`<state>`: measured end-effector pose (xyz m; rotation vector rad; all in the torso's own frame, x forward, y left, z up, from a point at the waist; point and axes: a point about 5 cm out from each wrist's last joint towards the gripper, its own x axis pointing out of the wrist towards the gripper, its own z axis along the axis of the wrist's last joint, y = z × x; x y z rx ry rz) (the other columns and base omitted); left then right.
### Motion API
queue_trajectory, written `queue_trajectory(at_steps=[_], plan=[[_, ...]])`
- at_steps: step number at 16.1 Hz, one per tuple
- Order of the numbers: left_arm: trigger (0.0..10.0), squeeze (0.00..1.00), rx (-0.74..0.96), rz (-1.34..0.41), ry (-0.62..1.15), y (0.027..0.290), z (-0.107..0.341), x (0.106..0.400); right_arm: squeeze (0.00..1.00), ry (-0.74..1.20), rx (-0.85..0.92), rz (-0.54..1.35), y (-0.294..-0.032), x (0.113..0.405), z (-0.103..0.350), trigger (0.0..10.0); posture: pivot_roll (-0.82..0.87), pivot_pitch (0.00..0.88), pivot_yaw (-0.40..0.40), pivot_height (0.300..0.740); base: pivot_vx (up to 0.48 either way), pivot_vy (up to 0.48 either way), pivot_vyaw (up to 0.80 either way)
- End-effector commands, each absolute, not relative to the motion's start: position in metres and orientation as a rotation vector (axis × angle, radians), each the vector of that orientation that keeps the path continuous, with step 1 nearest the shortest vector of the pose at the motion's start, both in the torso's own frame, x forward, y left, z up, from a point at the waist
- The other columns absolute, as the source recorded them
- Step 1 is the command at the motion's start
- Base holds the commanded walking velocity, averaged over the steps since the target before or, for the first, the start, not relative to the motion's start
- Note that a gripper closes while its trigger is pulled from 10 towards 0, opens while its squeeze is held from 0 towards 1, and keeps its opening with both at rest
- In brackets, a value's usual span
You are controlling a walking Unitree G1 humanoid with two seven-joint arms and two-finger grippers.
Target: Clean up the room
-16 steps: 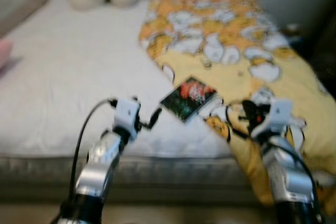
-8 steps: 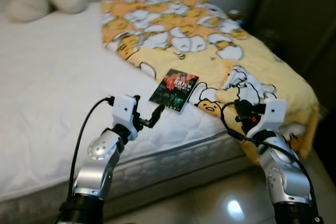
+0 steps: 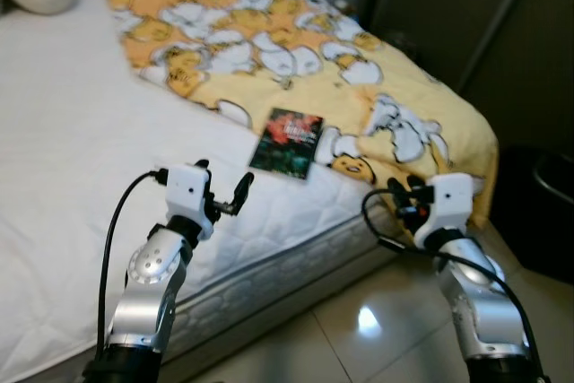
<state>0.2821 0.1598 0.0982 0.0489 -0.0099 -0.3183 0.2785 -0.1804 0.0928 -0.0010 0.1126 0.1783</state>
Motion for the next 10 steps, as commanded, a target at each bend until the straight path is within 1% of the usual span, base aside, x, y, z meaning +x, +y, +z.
queue_trajectory(at_steps=[1,4,6,10], plan=[[10.0,0.0,0.049,-0.331,-0.038,0.1557,0.1037,0.2816,0.0,0.088,0.037,0.157,-0.1879,0.2804,0.0993,10.0,-0.03,0.0,-0.024,0.74,0.442,0.0,-0.71],[10.0,0.0,0.064,-0.32,-0.041,0.1539,0.1049,0.284,0.0,0.098,0.01,0.187,-0.1889,0.2796,0.0979,10.0,-0.03,0.0,-0.025,0.74,0.451,0.0,-0.8],[10.0,0.0,0.058,-0.32,-0.047,0.1534,0.1065,0.2854,0.0,0.095,-0.013,0.198,-0.19,0.2798,0.0982,10.0,-0.03,0.0,-0.028,0.74,0.45,0.0,0.0],[10.0,0.0,0.064,-0.32,-0.044,0.1538,0.1062,0.2856,0.0,0.093,0.002,0.205,-0.1904,0.2784,0.0986,10.0,-0.03,0.0,-0.028,0.74,0.449,0.0,0.0]])
